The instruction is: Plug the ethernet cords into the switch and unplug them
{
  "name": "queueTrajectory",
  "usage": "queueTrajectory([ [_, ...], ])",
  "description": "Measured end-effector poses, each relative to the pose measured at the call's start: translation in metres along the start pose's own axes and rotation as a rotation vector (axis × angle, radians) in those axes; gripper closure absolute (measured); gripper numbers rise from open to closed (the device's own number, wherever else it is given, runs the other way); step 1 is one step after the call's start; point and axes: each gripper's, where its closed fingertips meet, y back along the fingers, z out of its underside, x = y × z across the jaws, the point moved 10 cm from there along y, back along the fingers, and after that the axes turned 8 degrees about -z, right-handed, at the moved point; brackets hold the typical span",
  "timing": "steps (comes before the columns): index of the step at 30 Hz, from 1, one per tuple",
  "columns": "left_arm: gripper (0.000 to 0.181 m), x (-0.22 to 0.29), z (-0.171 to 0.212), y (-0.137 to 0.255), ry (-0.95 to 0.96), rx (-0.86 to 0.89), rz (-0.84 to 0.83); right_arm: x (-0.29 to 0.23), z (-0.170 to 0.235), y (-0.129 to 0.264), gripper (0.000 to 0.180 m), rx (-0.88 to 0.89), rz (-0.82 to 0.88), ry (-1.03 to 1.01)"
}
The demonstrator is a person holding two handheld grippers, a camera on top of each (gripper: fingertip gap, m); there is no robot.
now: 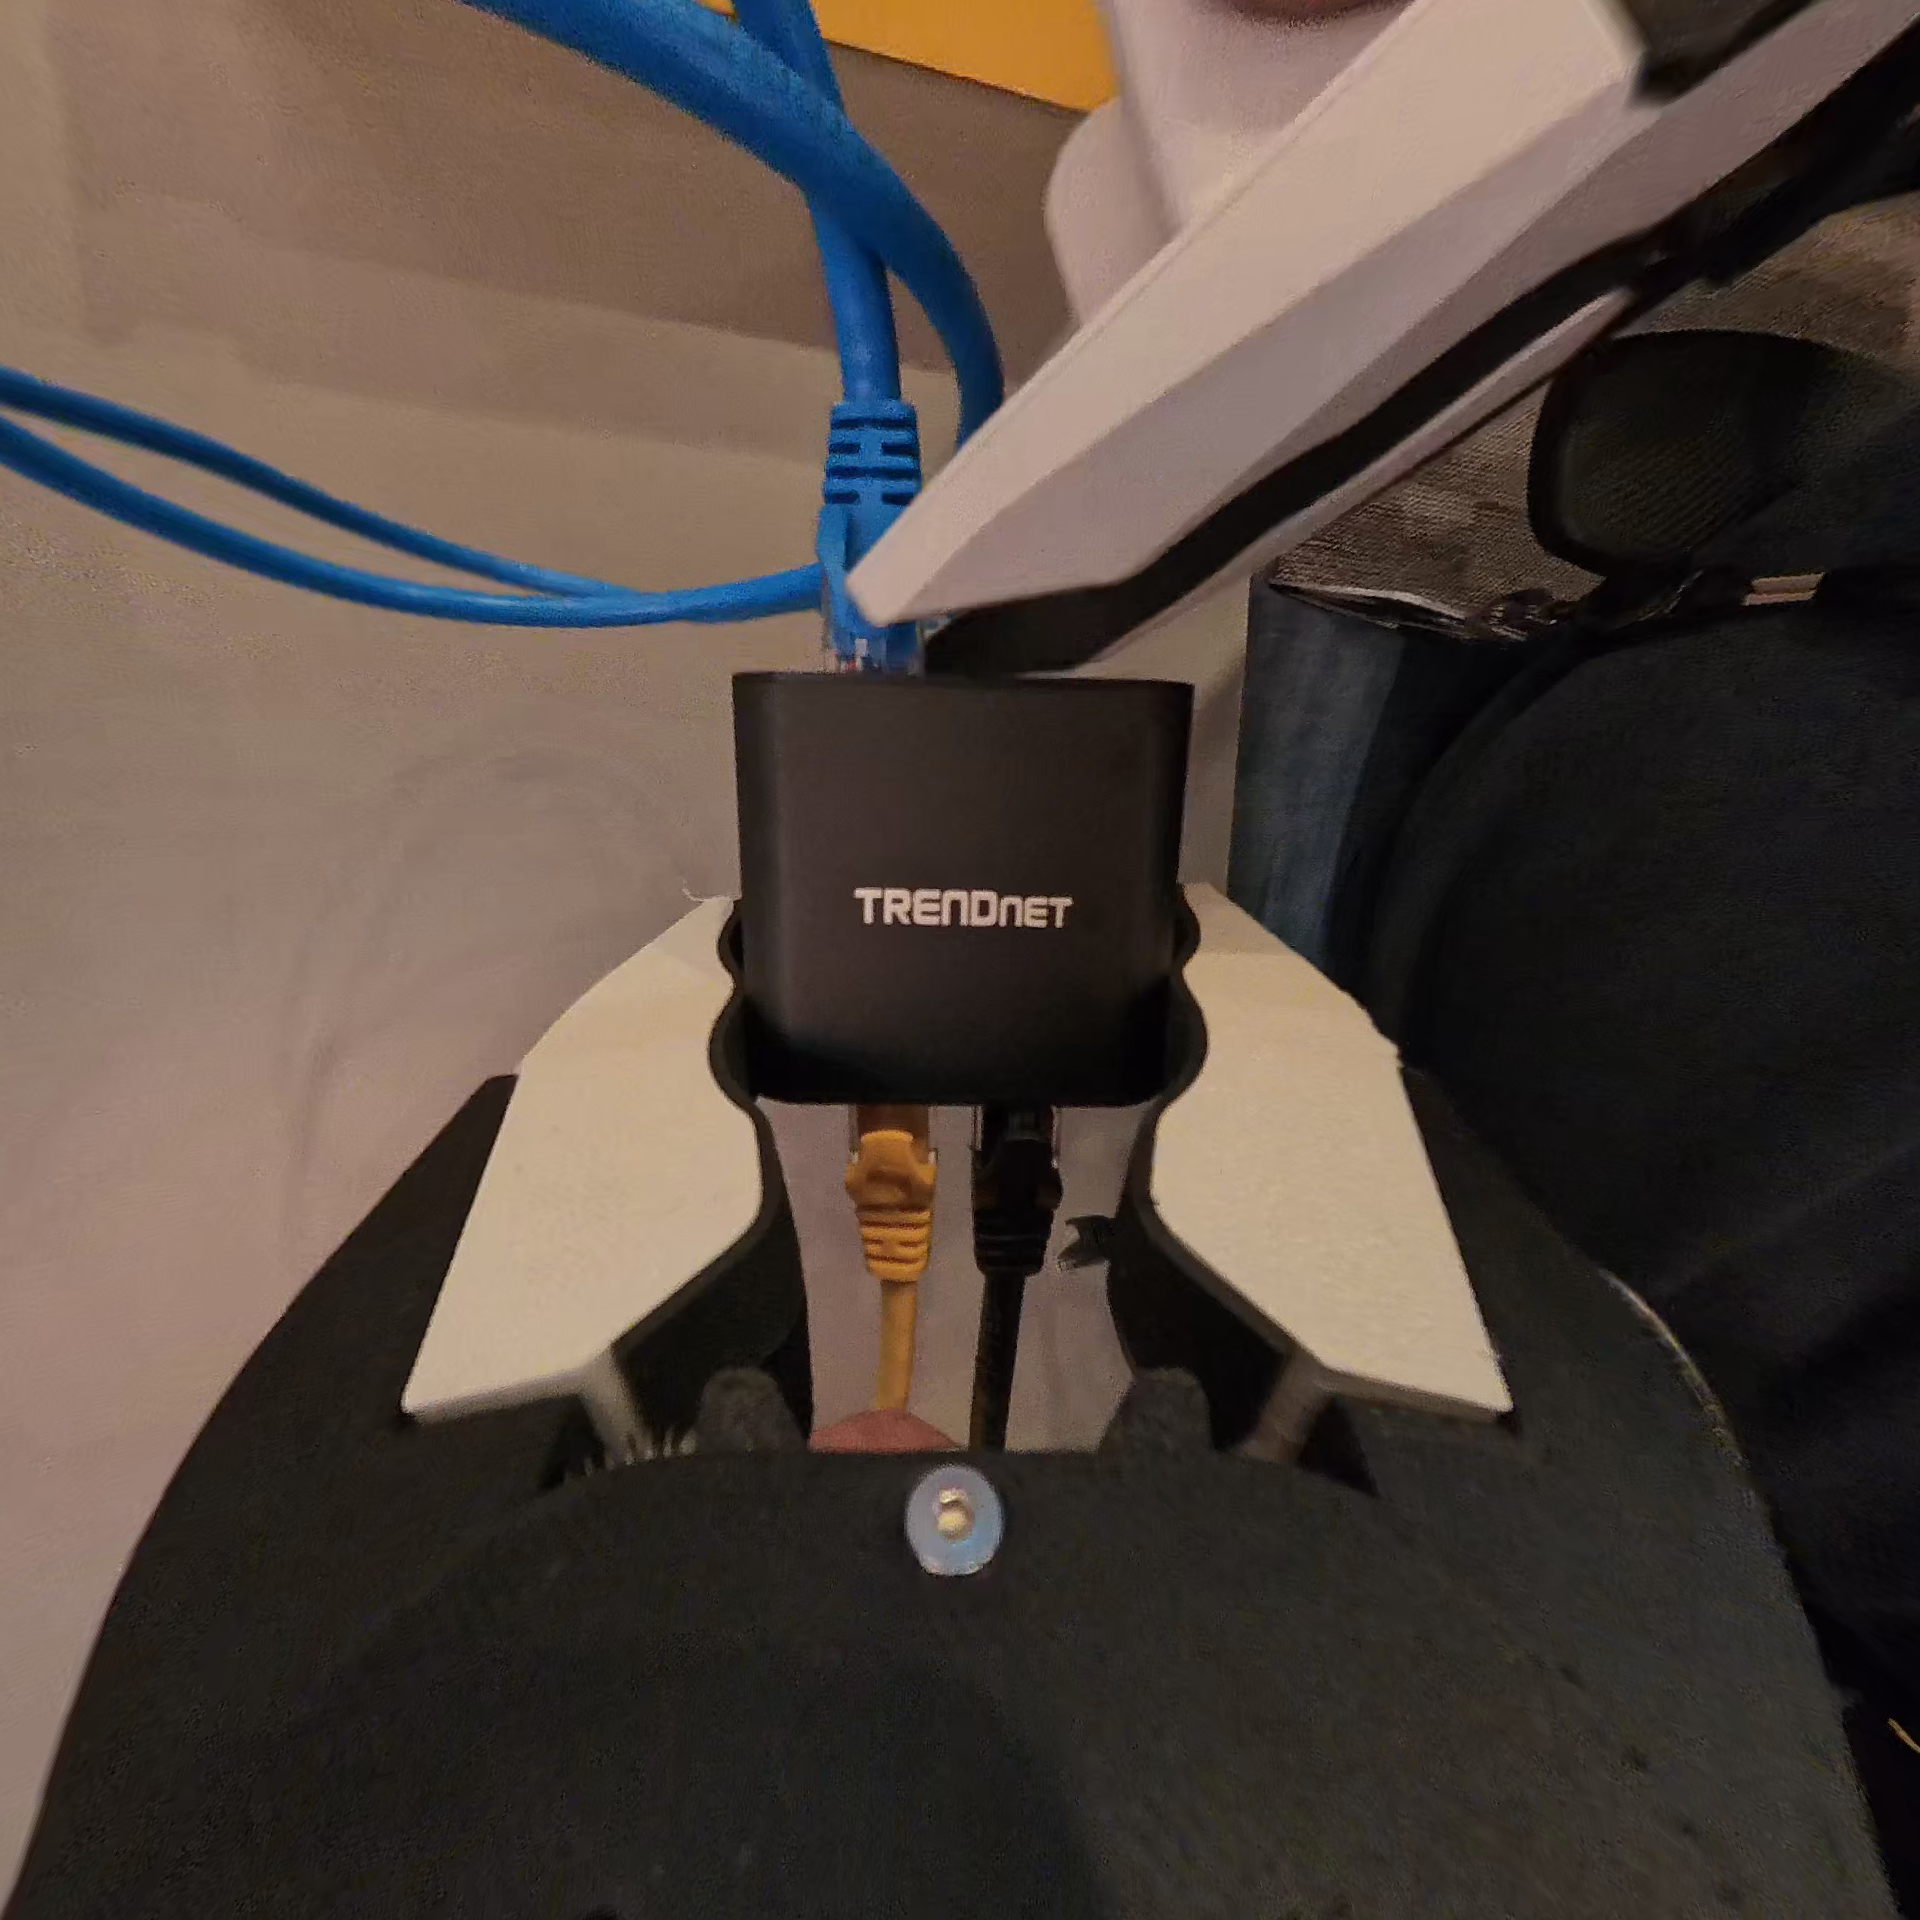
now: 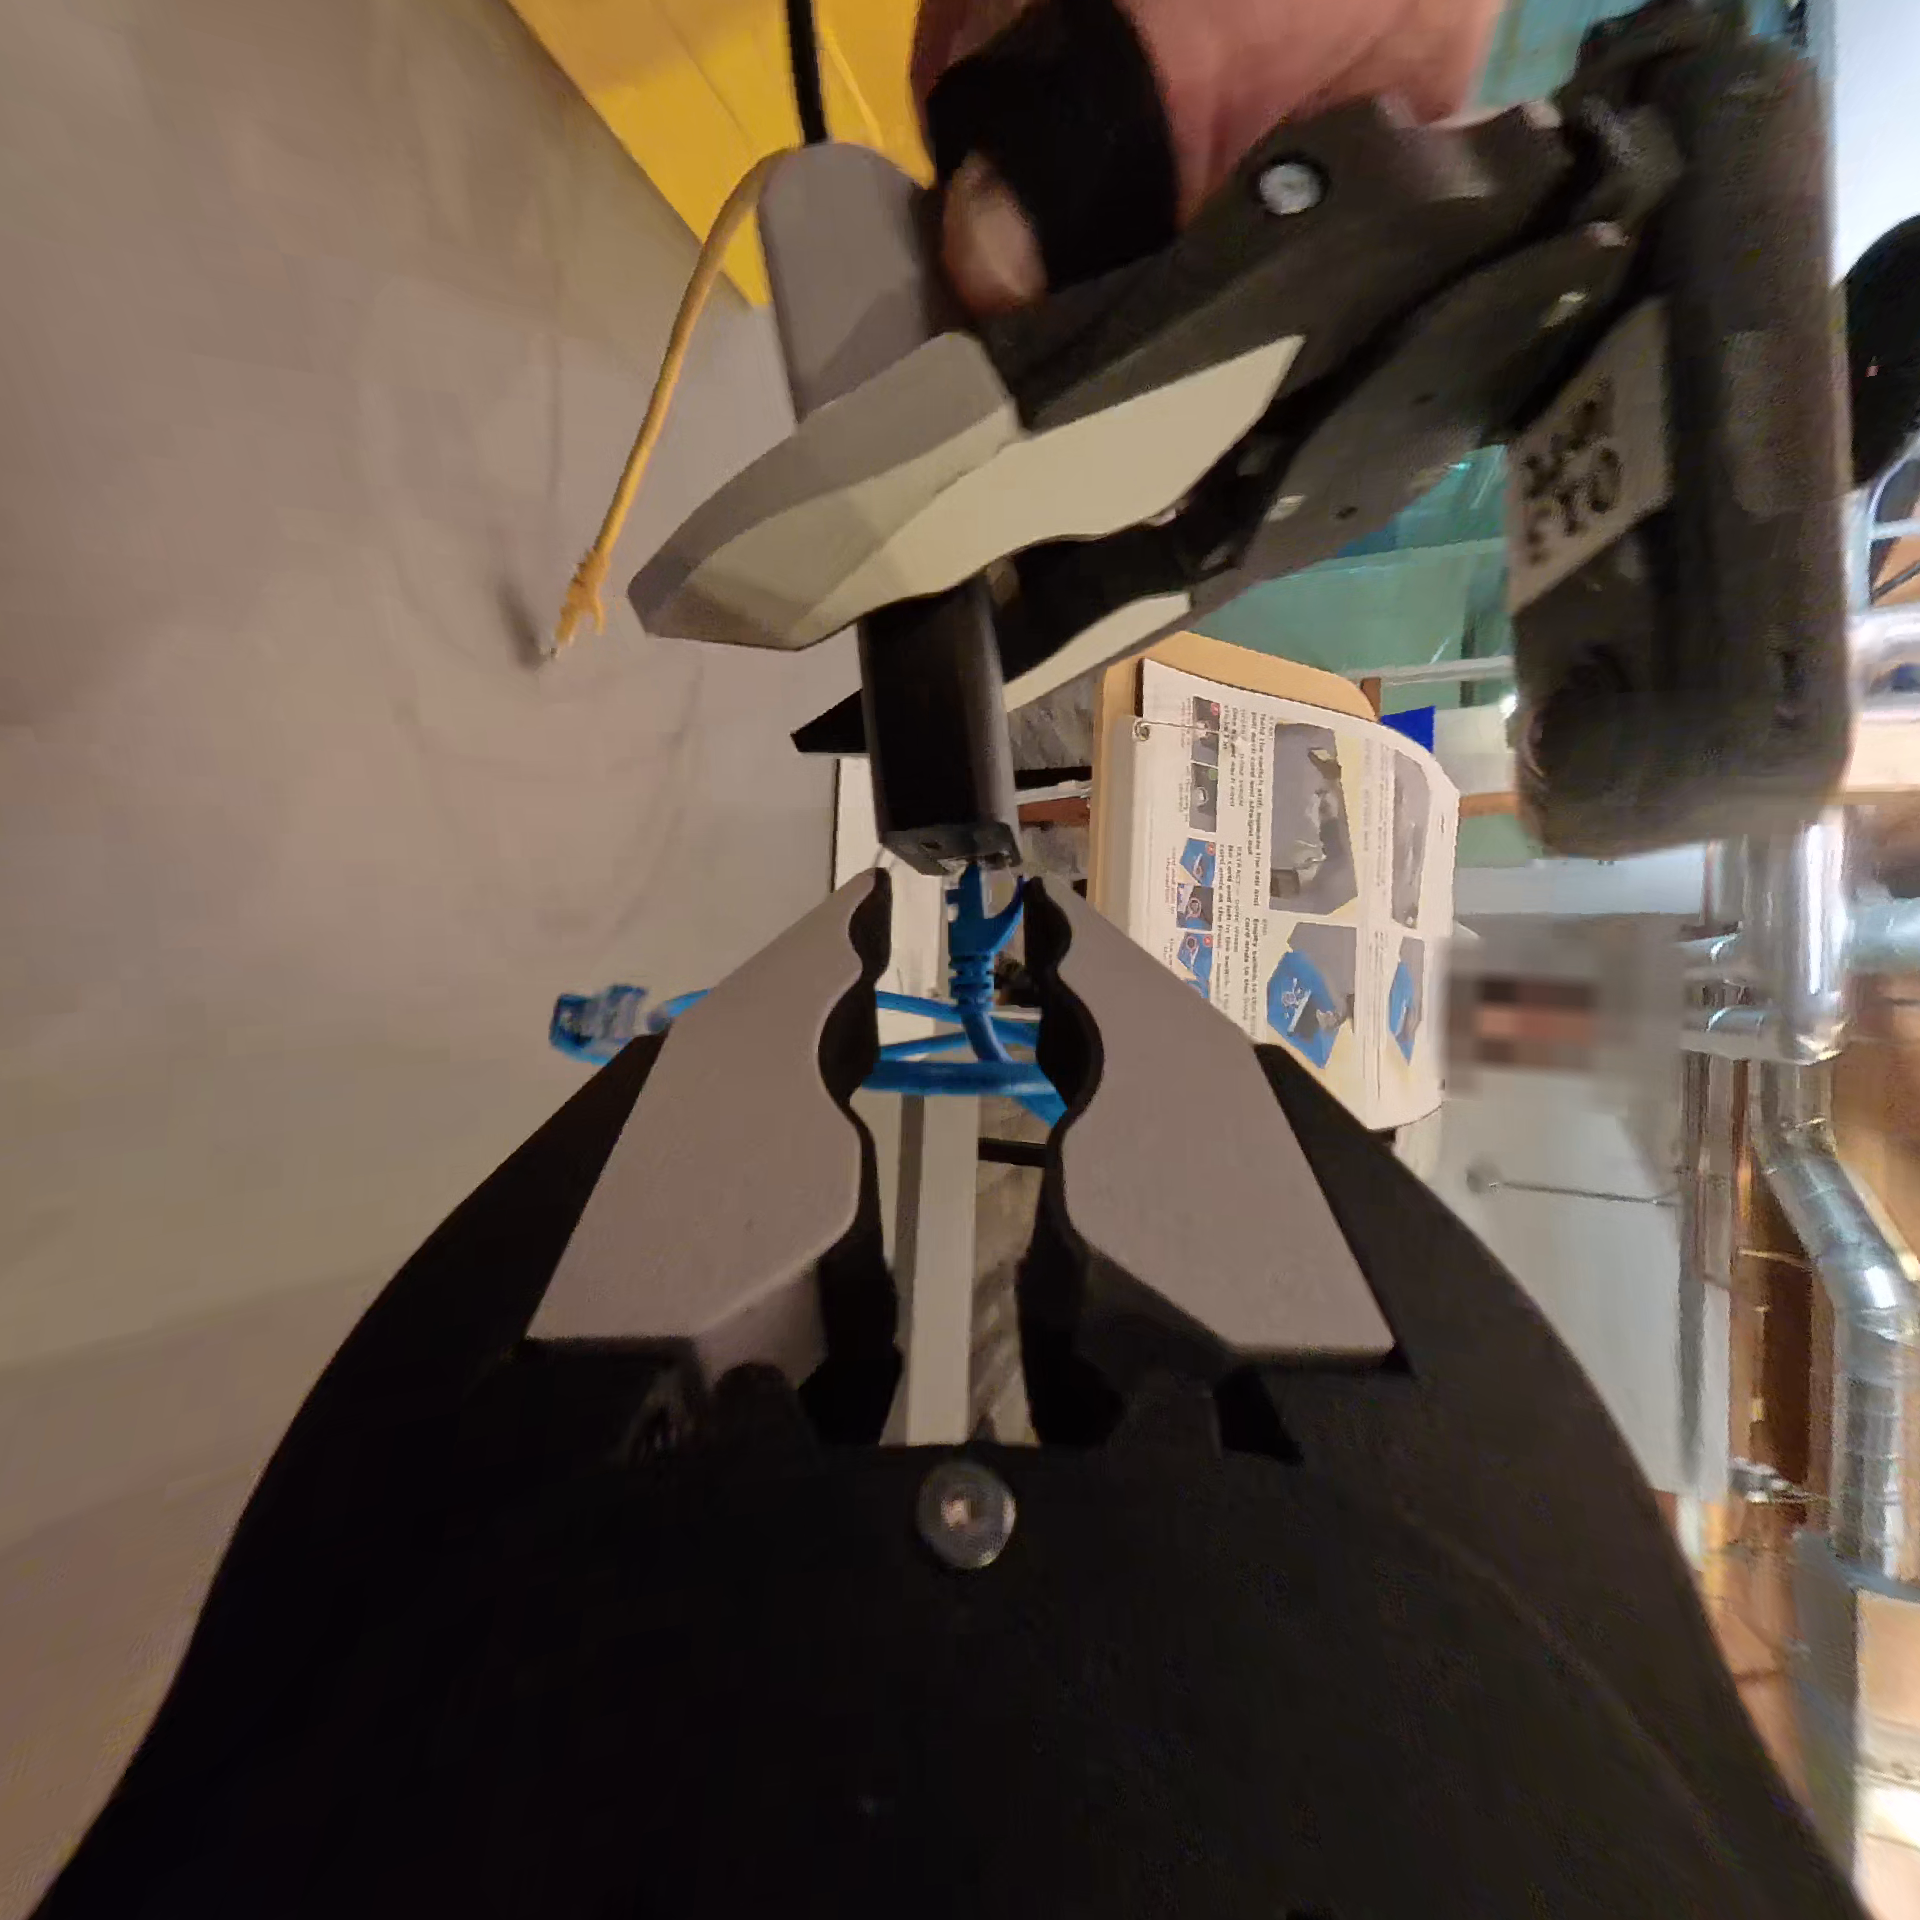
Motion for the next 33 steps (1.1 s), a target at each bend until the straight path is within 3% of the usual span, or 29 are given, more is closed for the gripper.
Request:
queueTrajectory([
  [8, 0.107, -0.003, -0.002, -0.003, 0.037, -0.031, 0.062, -0.001, 0.011, -0.011, 0.165, -0.044, -0.01, 0.08],
  [14, 0.107, -0.005, -0.005, -0.002, 0.057, -0.008, 0.097, -0.004, 0.009, -0.008, 0.158, -0.008, 0.05, 0.12],
  [20, 0.107, -0.004, -0.007, -0.004, 0.021, -0.003, 0.092, -0.003, 0.01, -0.004, 0.168, -0.013, 0.025, 0.118],
  [23, 0.107, 0.002, -0.009, -0.003, -0.062, 0.024, -0.021, 0.002, 0.012, -0.001, 0.168, 0.007, 0.014, 0.056],
  [30, 0.1, 0.025, -0.015, 0.008, -0.335, 0.14, -0.455, 0.006, 0.019, 0.001, 0.168, 0.051, 0.004, -0.106],
  [33, 0.12, 0.035, -0.014, 0.0, -0.45, 0.15, -0.628, 0.007, 0.019, 0.001, 0.168, 0.027, 0.001, -0.135],
])
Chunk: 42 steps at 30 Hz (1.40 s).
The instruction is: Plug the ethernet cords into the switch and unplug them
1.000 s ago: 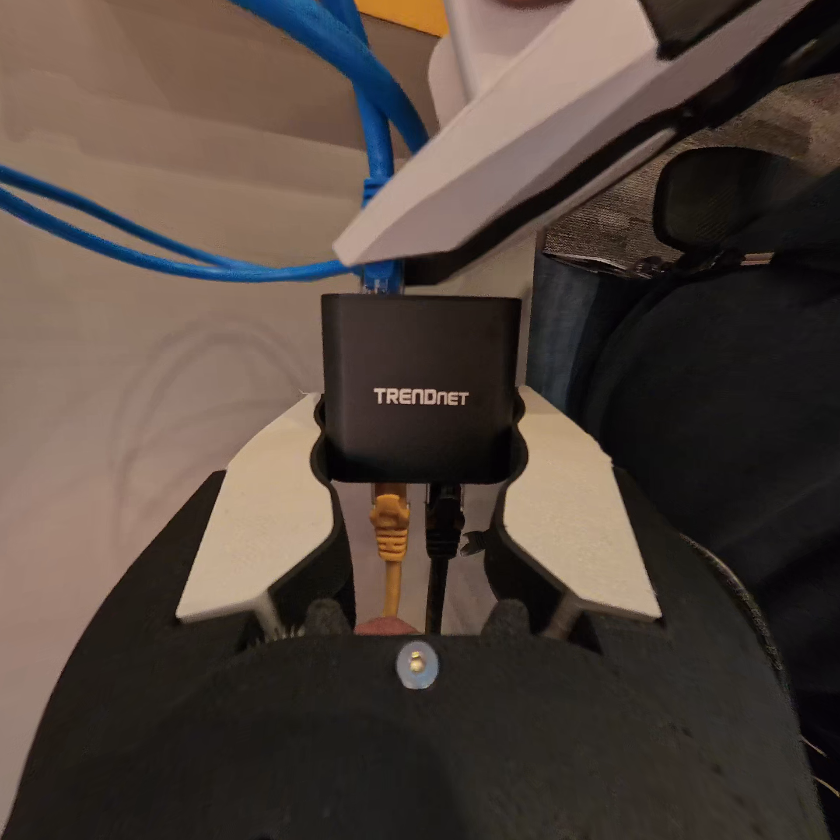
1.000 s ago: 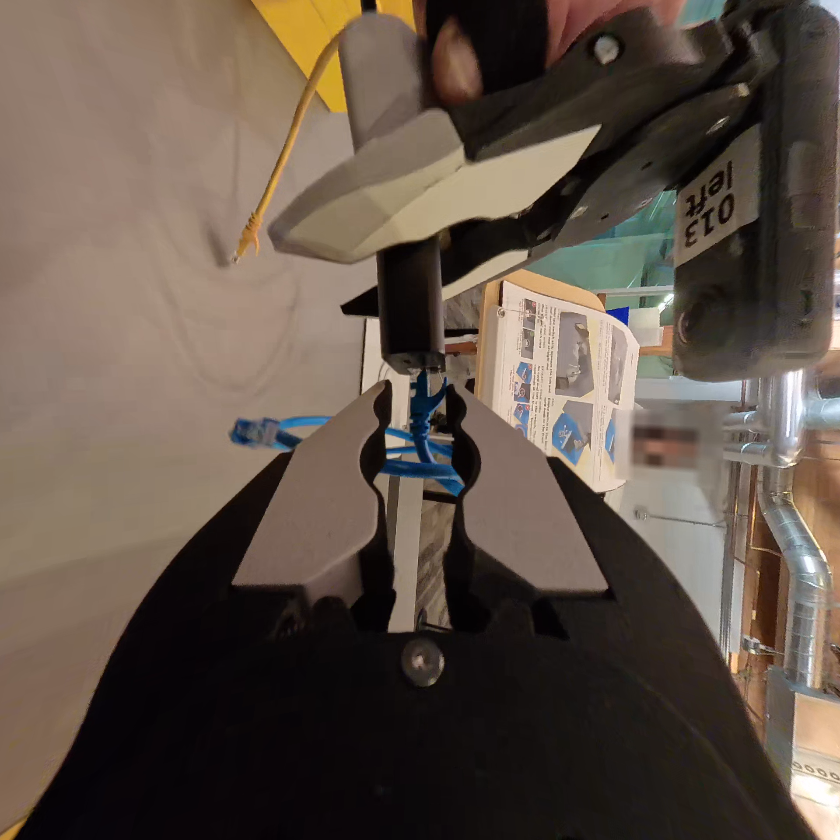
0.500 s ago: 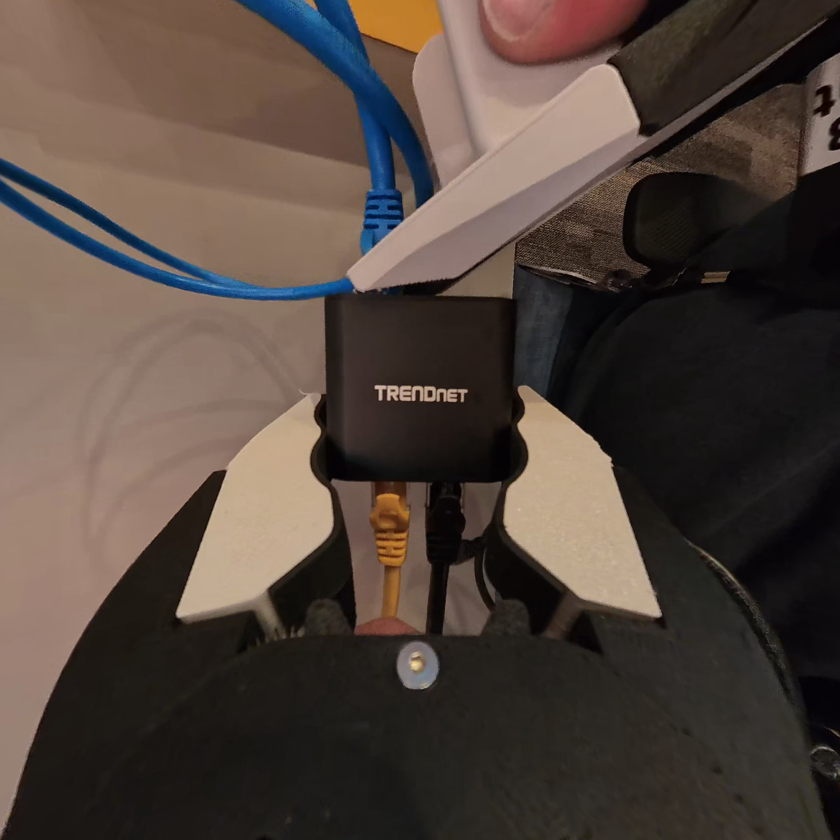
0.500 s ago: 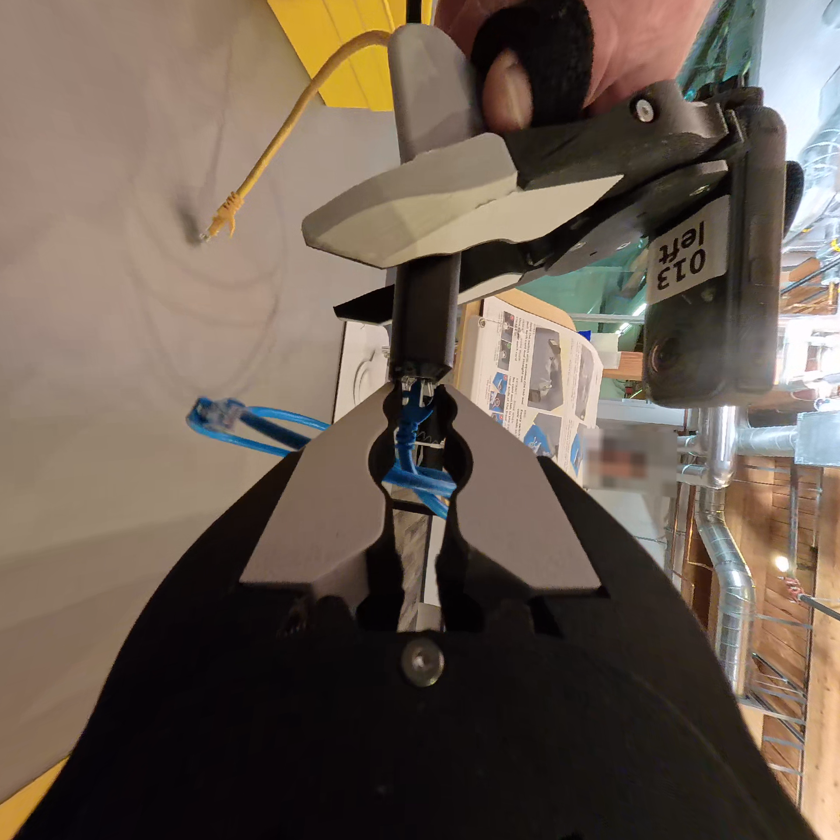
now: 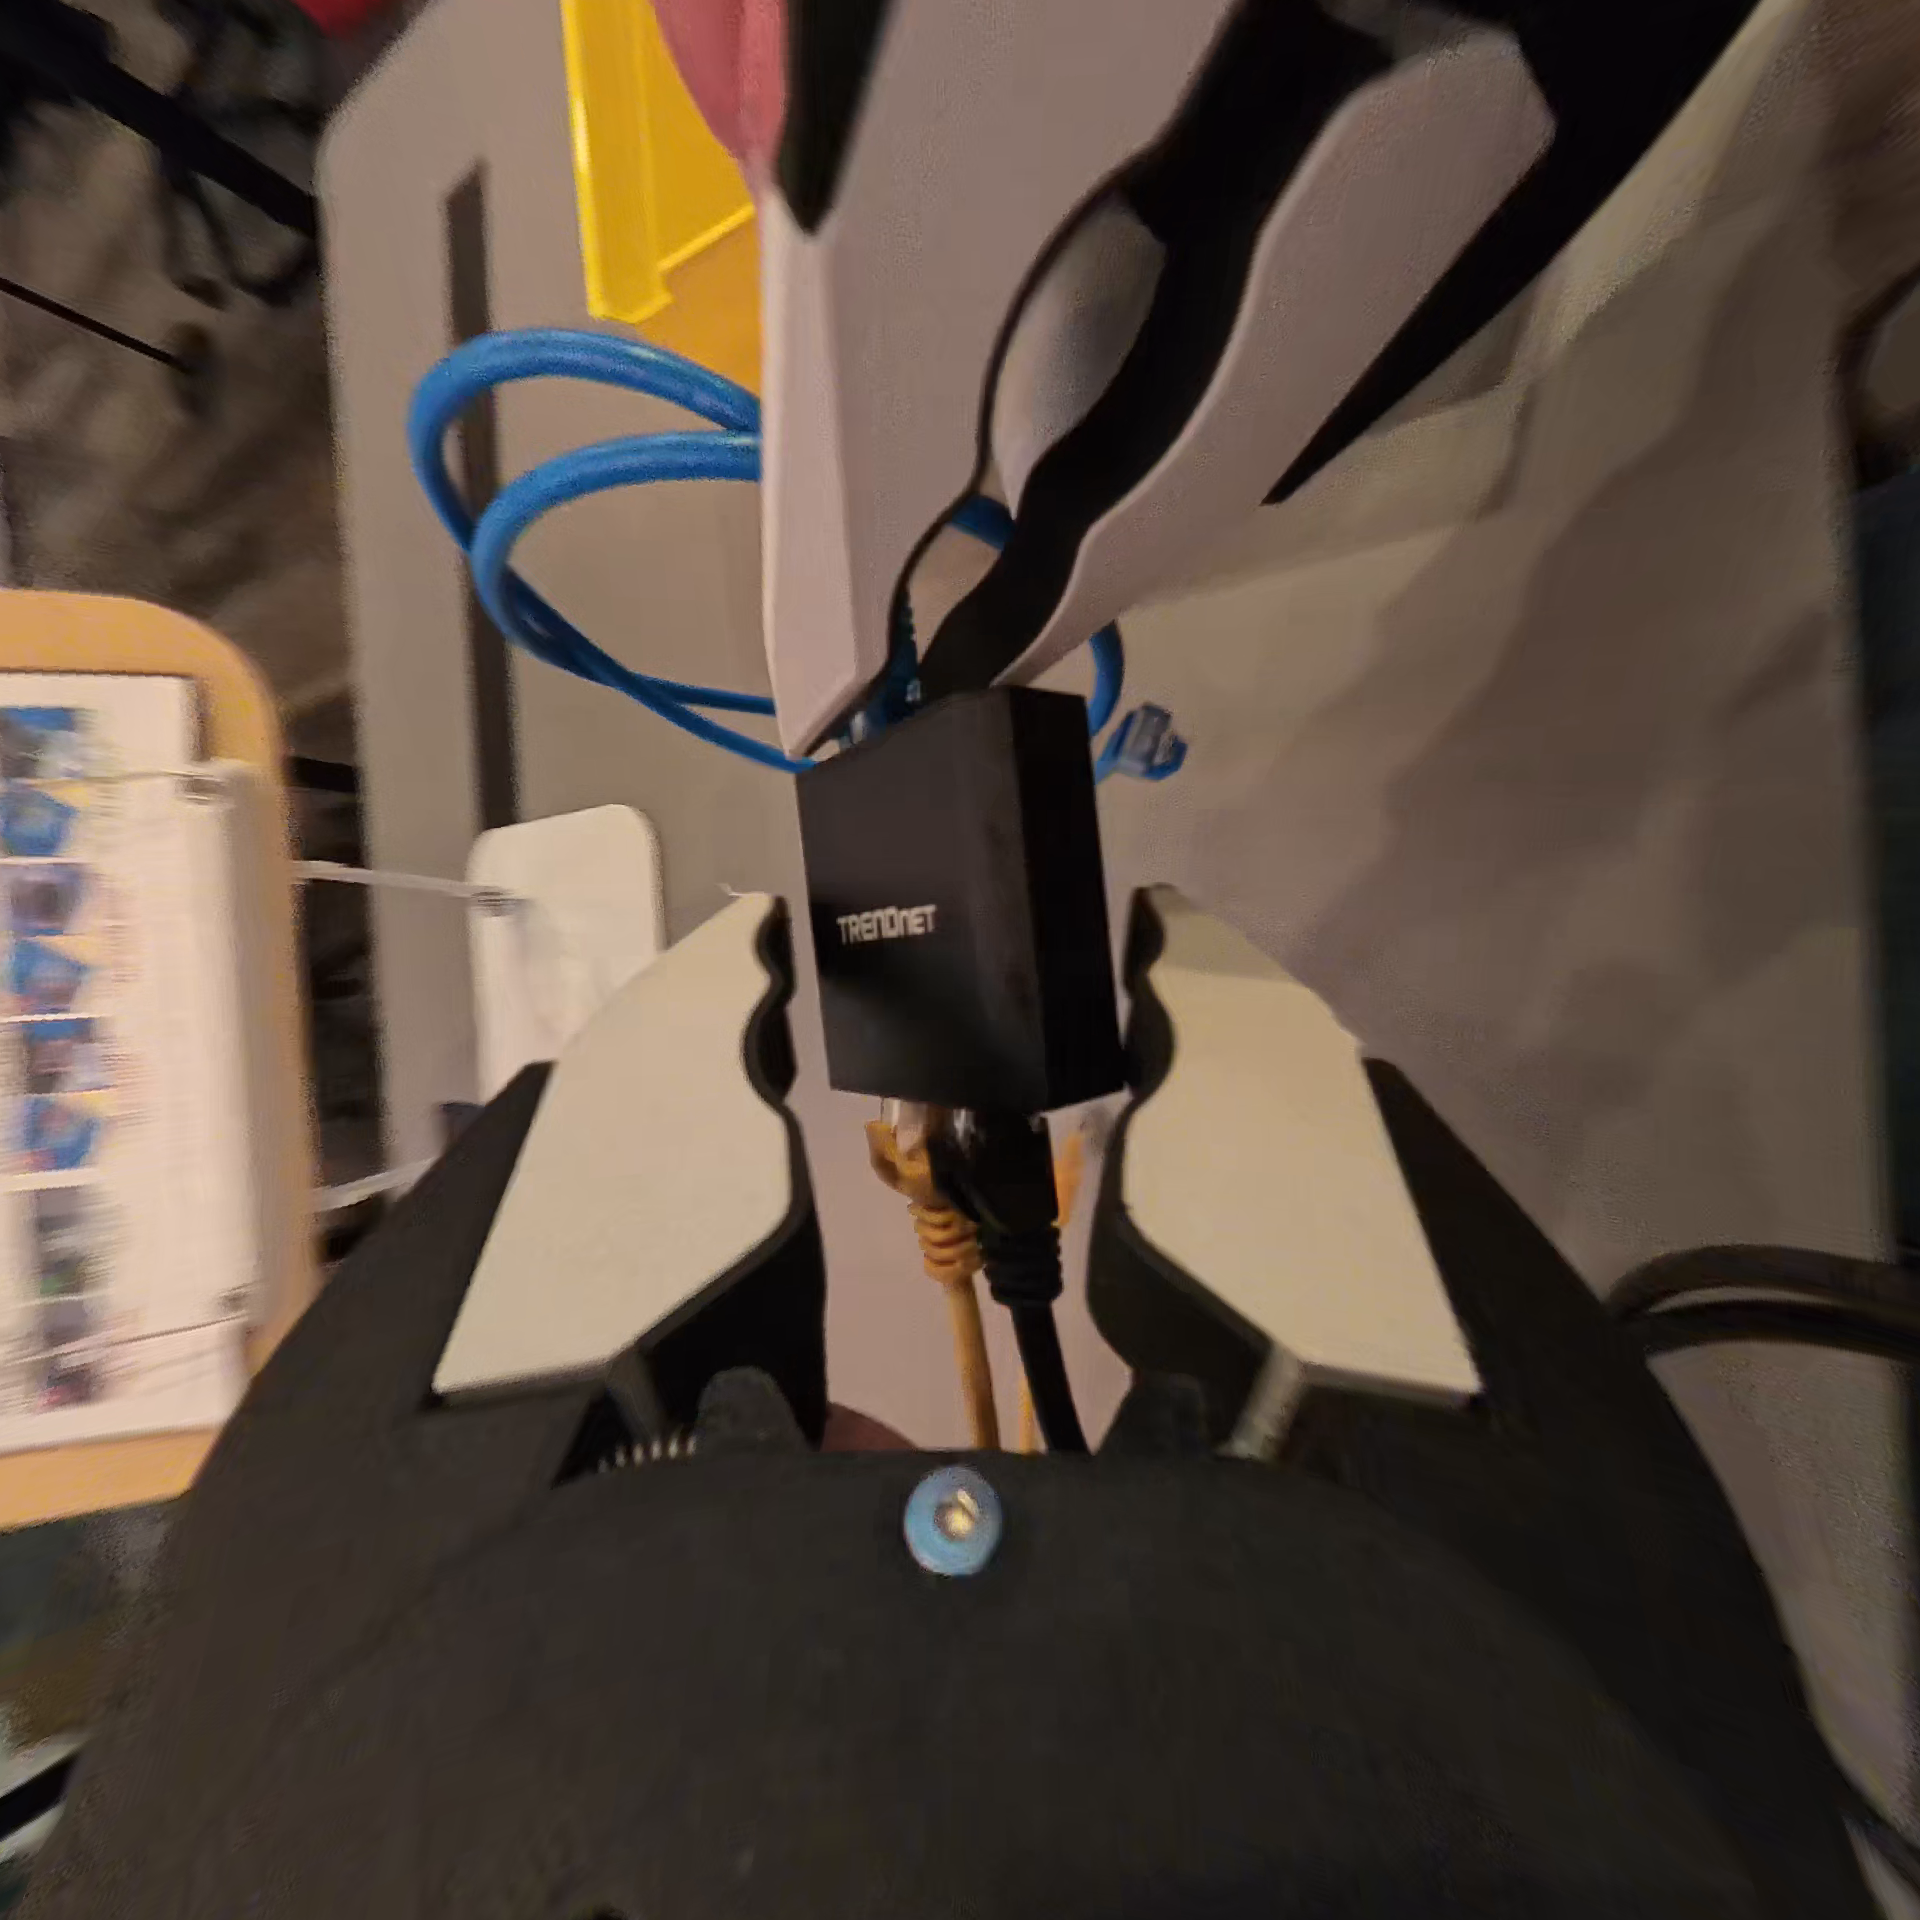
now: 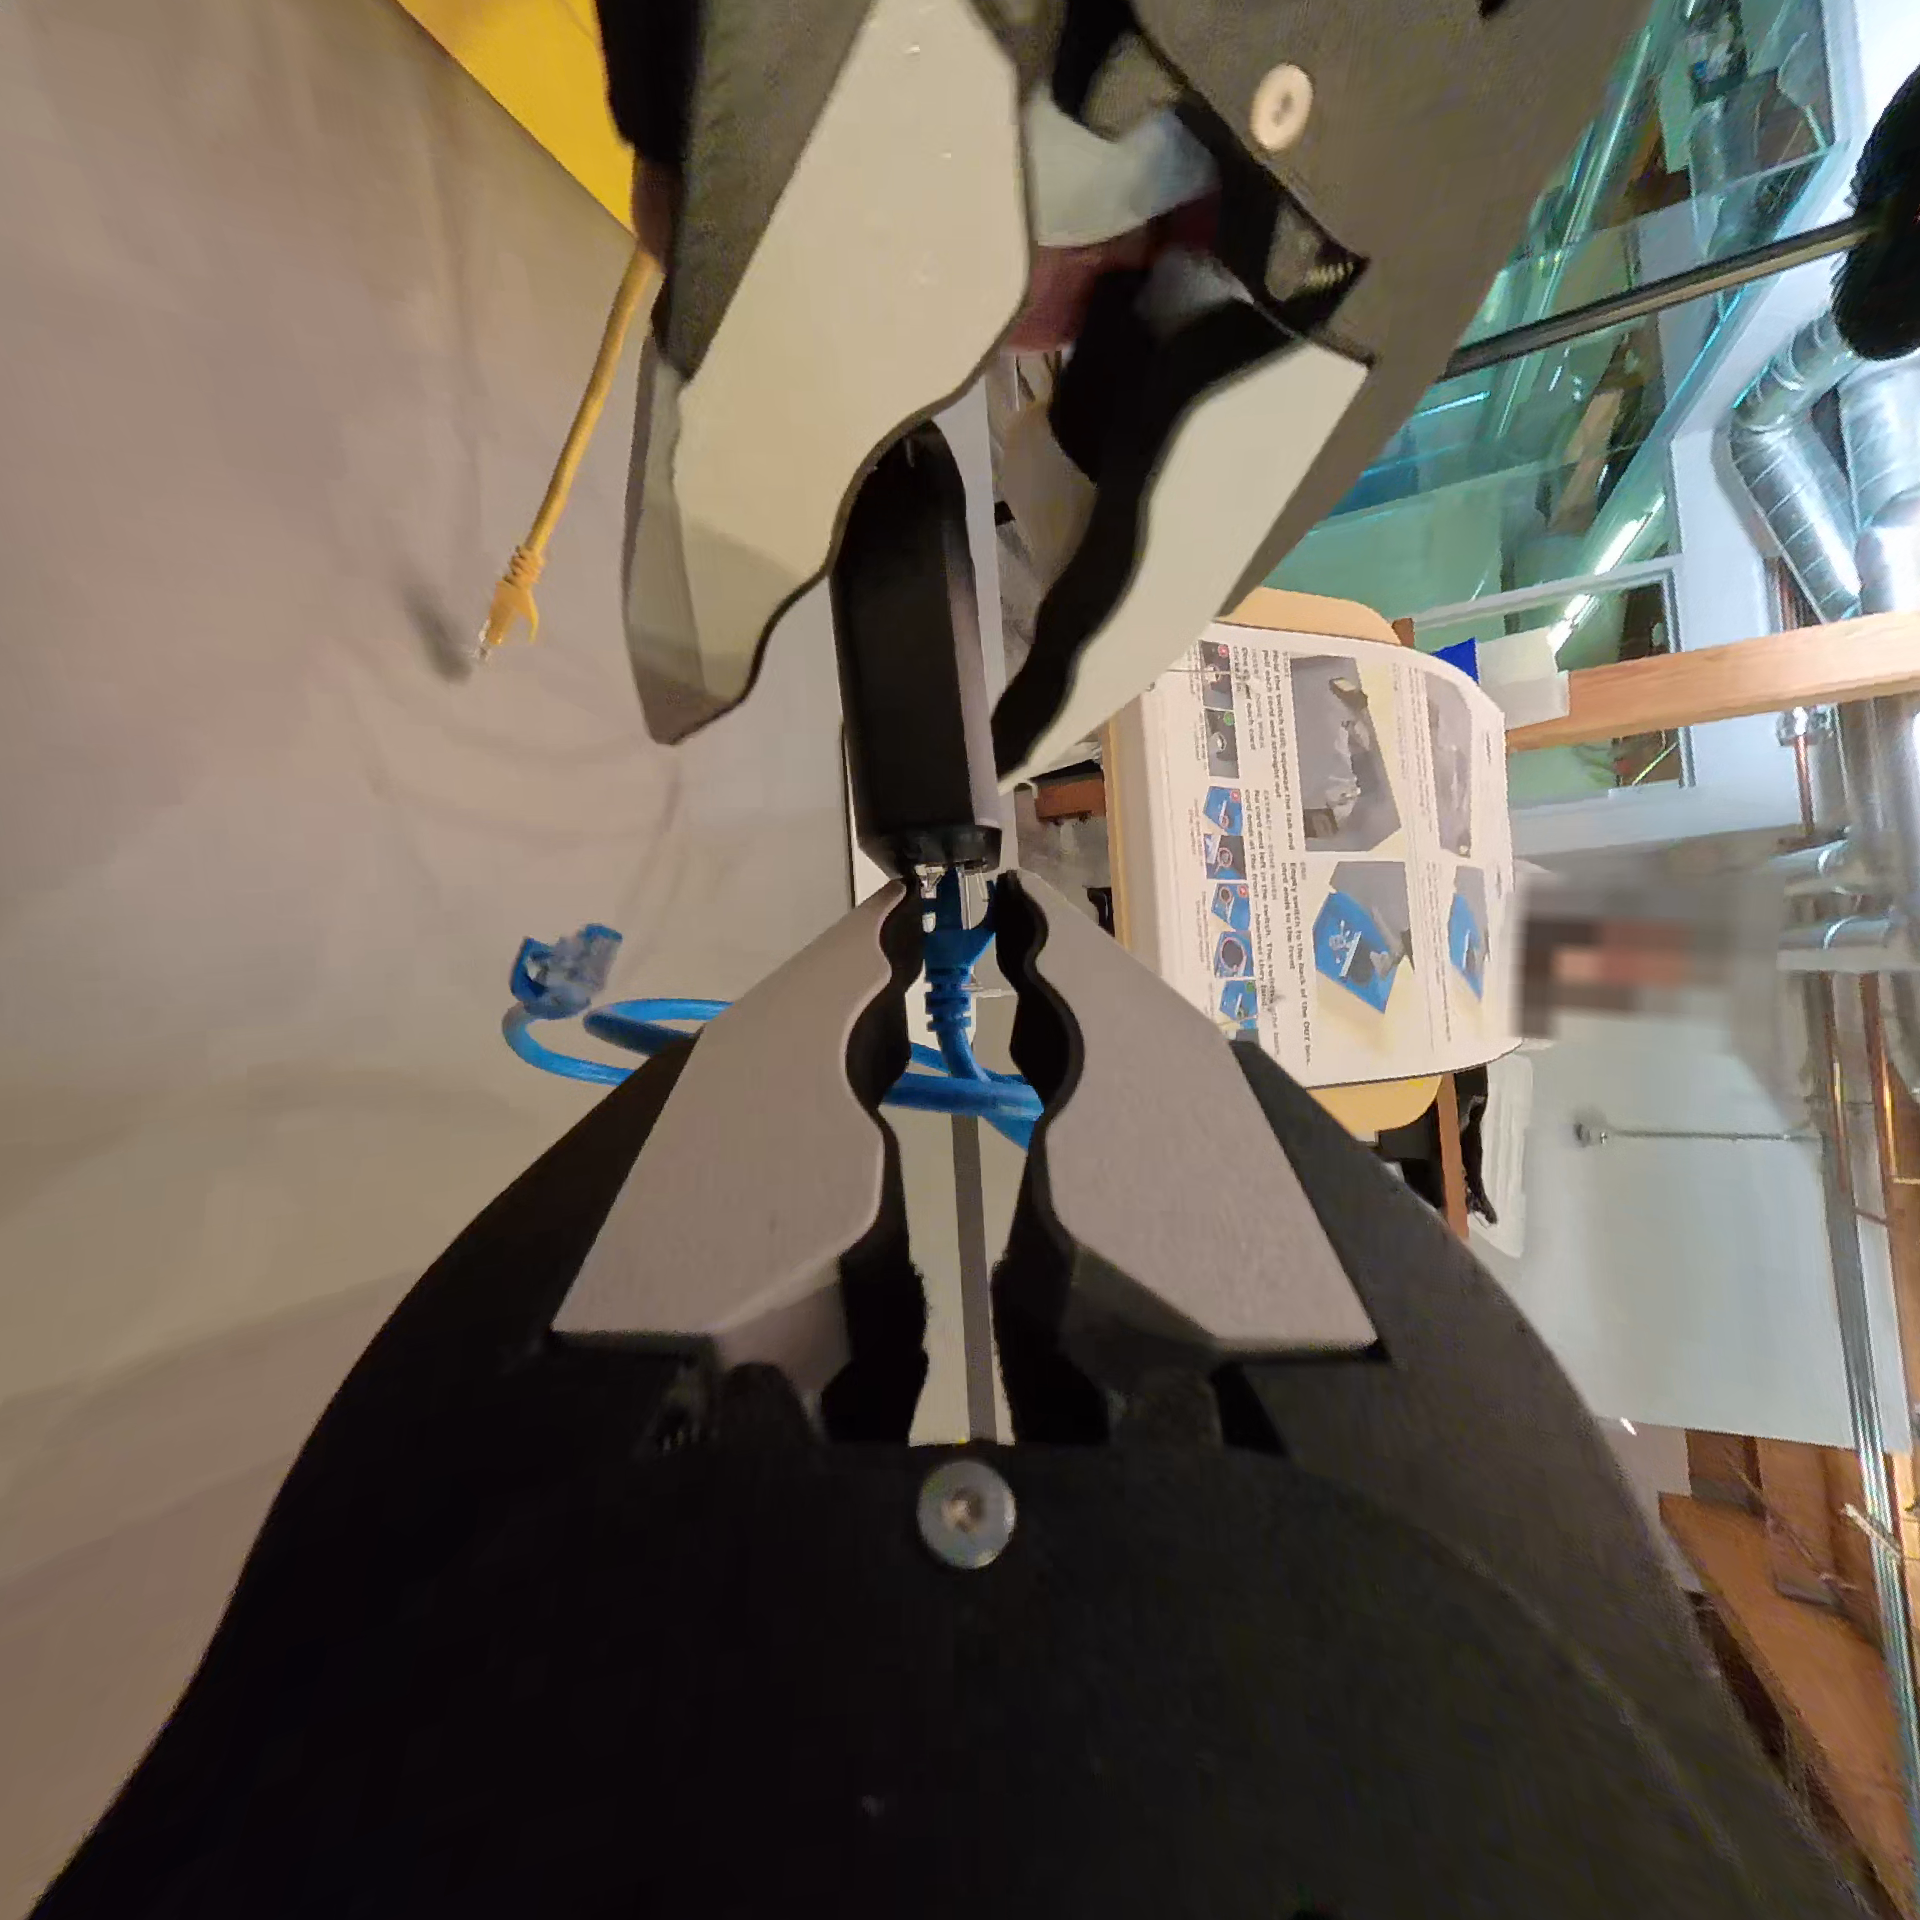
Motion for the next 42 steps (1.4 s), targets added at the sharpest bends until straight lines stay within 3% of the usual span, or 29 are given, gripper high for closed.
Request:
queueTrajectory([
  [5, 0.147, 0.018, -0.006, -0.004, -0.357, -0.111, -0.353, 0.0, 0.0, -0.002, 0.168, -0.039, 0.011, -0.024],
  [16, 0.155, 0.013, -0.011, -0.004, -0.412, -0.124, -0.426, 0.004, 0.002, 0.0, 0.167, -0.056, 0.036, 0.002],
  [19, 0.147, 0.008, -0.011, 0.0, -0.348, -0.105, -0.303, 0.001, 0.001, 0.003, 0.168, -0.046, 0.052, 0.017],
  [21, 0.113, -0.003, -0.008, 0.001, -0.199, -0.124, -0.15, 0.001, 0.002, 0.005, 0.168, -0.038, 0.061, 0.037],
  [27, 0.081, -0.031, 0.003, -0.001, 0.212, -0.025, 0.428, 0.001, -0.002, 0.008, 0.168, 0.012, 0.087, 0.056],
  [30, 0.092, -0.032, 0.007, -0.011, 0.248, -0.047, 0.599, 0.0, -0.004, 0.007, 0.168, 0.006, 0.1, 0.075],
  [33, 0.107, -0.034, 0.006, -0.014, 0.31, -0.023, 0.64, 0.0, 0.001, 0.007, 0.168, 0.013, 0.109, 0.042],
  [42, 0.108, -0.033, 0.008, -0.019, 0.347, -0.015, 0.663, -0.004, 0.004, 0.005, 0.167, -0.002, 0.087, 0.054],
])
